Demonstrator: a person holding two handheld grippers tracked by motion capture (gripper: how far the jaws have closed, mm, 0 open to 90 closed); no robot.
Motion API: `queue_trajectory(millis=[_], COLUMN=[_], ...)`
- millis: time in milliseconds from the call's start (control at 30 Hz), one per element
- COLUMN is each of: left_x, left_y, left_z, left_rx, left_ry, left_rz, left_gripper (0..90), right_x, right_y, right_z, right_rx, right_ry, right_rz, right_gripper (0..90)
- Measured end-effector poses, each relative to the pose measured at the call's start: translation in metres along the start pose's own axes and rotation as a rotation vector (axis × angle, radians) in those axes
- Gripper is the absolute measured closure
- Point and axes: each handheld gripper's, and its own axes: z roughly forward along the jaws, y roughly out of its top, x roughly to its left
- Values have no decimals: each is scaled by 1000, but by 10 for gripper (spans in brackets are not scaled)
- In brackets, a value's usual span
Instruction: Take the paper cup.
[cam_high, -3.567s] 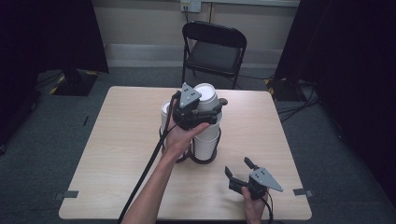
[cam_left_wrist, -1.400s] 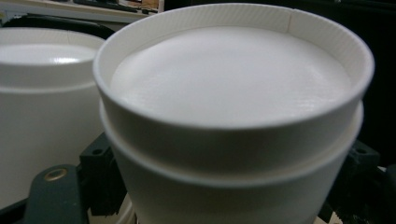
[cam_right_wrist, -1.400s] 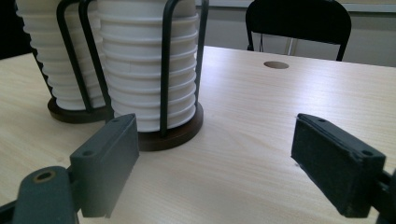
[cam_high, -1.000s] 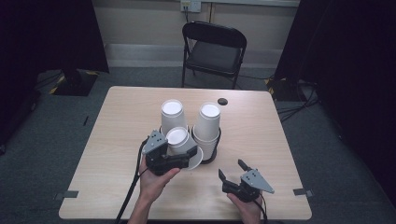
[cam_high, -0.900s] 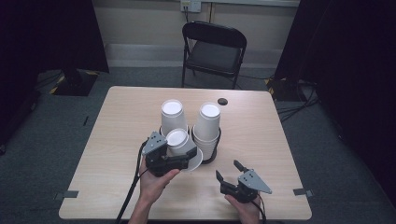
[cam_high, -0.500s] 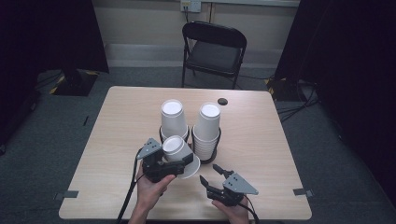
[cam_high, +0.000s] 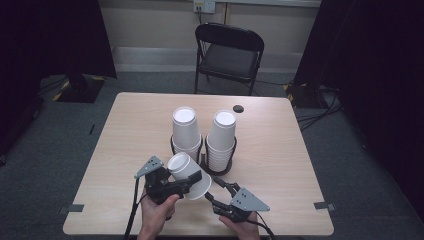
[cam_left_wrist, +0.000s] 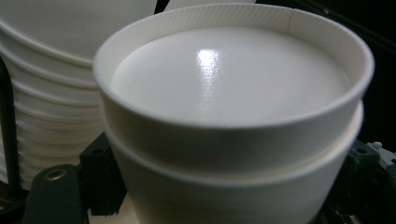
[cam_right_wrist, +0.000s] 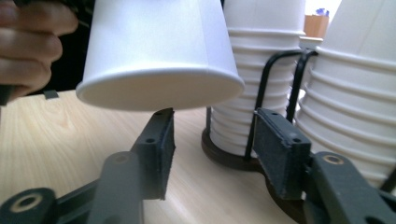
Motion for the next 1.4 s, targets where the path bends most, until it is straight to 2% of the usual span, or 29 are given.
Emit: queue_trajectory(millis=[200, 267, 367, 500, 733, 967, 1000, 1100, 1167, 1400], left_x=[5, 7, 6, 4, -4, -7, -7, -4, -4, -3], left_y=[-5, -7, -7, -7, -7, -8, -8, -7, -6, -4], left_z=[-1, -1, 0, 0, 3, 6, 6, 6, 5, 1], left_rx=[1, 8, 5, 13, 25, 31, 35, 38, 37, 29], left_ry=[-14, -36, -47, -76, -92, -102, -104, -117, -109, -111], left_rz=[-47, -73, -93, -107, -99, -107, -108, -99, -83, -51], left_gripper=[183, 183, 183, 183, 182, 181, 179, 173, 160, 131], right_x=[-1, -1, -1, -1, -2, -3, -4, -5, -5, -5], right_y=[1, 1, 1, 3, 11, 14, 15, 14, 13, 14], right_z=[1, 2, 3, 8, 16, 23, 23, 22, 22, 19], right_rx=[-38, -42, -51, -75, -107, -131, -130, -136, -140, -172], right_ry=[5, 6, 7, 16, 32, 38, 27, 21, 31, 32], right_rz=[-5, -9, -19, -44, -78, -81, -84, -88, -86, -95], right_gripper=[502, 517, 532, 564, 626, 689, 729, 787, 806, 836])
